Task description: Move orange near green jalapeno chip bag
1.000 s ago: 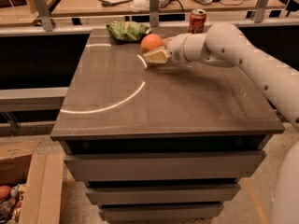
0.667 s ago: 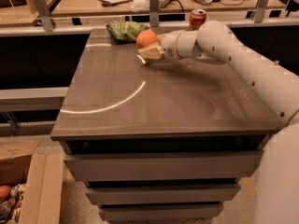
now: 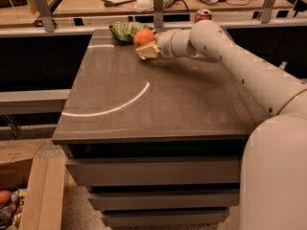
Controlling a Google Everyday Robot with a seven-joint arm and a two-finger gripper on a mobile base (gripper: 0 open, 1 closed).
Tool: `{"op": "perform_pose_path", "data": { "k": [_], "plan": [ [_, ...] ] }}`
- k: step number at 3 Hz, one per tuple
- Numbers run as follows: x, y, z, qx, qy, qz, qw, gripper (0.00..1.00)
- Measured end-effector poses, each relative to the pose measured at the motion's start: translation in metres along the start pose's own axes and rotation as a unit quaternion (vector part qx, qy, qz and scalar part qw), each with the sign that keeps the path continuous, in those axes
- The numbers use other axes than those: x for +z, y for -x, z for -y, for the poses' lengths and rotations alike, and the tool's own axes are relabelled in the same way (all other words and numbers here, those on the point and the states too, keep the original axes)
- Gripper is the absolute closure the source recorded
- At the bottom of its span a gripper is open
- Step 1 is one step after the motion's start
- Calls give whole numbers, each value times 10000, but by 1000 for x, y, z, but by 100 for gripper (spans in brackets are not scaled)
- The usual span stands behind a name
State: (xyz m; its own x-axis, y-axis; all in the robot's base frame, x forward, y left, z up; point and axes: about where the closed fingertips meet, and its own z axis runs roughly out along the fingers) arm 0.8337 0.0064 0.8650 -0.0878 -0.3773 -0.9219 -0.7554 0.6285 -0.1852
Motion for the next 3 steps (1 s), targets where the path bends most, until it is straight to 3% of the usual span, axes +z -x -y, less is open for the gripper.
{"op": "perform_pose_path", "data": {
  "k": [1, 3],
  "plan": [
    [9, -3, 5, -10, -139, -107, 9998, 82],
    [19, -8, 9, -72, -452, -280, 9986, 36]
  ]
}}
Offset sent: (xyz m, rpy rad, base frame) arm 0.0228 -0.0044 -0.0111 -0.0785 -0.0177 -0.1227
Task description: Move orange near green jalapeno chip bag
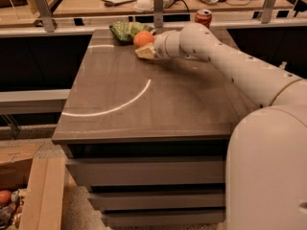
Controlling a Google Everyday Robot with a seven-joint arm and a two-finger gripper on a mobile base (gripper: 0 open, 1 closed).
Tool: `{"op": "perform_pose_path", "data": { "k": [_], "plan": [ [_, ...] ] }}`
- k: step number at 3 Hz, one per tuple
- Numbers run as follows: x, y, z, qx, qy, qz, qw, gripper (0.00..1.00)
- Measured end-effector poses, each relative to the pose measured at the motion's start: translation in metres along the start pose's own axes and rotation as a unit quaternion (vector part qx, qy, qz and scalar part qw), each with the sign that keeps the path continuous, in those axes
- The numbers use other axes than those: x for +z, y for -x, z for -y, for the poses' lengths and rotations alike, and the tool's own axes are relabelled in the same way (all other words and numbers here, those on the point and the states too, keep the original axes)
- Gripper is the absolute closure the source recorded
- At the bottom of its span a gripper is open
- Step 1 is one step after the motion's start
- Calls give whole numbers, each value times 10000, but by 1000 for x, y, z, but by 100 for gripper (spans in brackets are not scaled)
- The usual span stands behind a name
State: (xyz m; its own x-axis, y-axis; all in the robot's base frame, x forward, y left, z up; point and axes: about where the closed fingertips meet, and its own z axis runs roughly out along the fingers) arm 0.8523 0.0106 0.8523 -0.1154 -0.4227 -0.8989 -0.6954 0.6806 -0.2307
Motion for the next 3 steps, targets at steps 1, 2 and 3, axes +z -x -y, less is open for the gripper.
{"op": "perform_pose_path", "data": {
  "k": [1, 2, 3],
  "plan": [
    [3, -1, 0, -17, -89, -33, 10000, 12],
    [3, -1, 1, 16, -157, -32, 9999, 0],
    [-2, 1, 4, 142, -241, 57, 9996, 0]
  ]
}}
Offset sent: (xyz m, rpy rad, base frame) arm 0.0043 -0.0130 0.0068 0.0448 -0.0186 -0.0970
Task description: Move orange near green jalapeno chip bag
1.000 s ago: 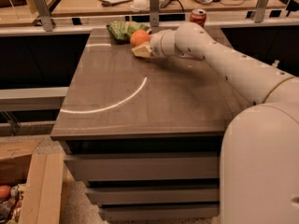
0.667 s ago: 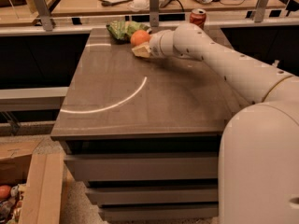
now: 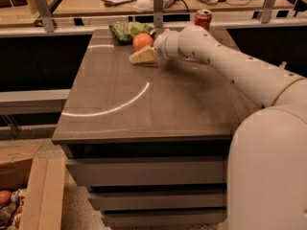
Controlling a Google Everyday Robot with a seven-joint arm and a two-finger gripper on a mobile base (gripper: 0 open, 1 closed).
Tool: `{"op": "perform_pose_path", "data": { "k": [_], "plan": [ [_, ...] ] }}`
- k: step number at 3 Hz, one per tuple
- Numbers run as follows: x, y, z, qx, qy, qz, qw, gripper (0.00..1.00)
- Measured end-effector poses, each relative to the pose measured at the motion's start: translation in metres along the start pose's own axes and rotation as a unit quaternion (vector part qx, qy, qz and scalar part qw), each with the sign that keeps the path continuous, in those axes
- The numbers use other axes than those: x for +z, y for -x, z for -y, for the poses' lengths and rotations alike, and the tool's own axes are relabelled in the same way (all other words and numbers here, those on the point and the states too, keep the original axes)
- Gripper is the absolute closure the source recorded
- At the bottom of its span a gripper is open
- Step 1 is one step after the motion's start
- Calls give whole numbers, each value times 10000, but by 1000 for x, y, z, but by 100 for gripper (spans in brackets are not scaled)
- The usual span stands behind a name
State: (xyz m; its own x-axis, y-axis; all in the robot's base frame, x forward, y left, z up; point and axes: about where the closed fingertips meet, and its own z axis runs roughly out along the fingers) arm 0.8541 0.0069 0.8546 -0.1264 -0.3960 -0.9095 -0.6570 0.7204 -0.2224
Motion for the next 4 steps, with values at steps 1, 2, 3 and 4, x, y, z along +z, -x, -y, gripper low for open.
{"op": "perform_pose_path", "data": {
  "k": [1, 2, 3, 4],
  "plan": [
    [-7, 3, 2, 107, -8, 102, 9999, 0],
    [-16, 4, 6, 165, -3, 161, 9997, 0],
    [-23, 5, 8, 200, 60, 203, 9996, 0],
    [-35, 2, 7, 298, 271, 203, 9990, 0]
  ]
}}
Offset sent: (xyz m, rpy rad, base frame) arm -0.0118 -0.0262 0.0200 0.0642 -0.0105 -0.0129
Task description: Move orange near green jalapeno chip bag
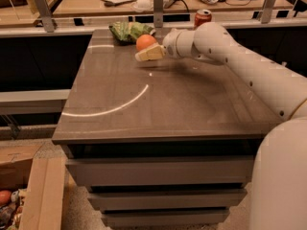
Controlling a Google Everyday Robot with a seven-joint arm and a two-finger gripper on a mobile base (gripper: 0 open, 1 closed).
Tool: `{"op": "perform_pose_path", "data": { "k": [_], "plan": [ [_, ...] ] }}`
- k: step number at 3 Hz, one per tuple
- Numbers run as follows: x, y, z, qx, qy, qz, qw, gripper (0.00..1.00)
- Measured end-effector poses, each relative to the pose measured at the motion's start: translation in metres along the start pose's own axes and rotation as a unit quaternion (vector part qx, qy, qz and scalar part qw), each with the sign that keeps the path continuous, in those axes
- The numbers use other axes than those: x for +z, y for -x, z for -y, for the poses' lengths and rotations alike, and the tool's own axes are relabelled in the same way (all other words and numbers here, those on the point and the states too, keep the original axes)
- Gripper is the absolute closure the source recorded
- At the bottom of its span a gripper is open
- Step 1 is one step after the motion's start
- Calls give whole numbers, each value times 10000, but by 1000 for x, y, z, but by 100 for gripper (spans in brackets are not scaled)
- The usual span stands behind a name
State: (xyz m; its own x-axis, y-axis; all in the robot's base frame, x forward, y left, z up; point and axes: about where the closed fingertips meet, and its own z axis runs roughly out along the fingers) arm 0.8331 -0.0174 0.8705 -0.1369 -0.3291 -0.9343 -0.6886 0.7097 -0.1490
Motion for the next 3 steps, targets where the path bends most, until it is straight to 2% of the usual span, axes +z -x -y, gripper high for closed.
{"op": "perform_pose_path", "data": {
  "k": [1, 2, 3],
  "plan": [
    [-23, -2, 4, 180, 178, 10, 9997, 0],
    [-80, -7, 36, 326, 84, -35, 9994, 0],
    [-80, -7, 36, 327, 86, -35, 9994, 0]
  ]
}}
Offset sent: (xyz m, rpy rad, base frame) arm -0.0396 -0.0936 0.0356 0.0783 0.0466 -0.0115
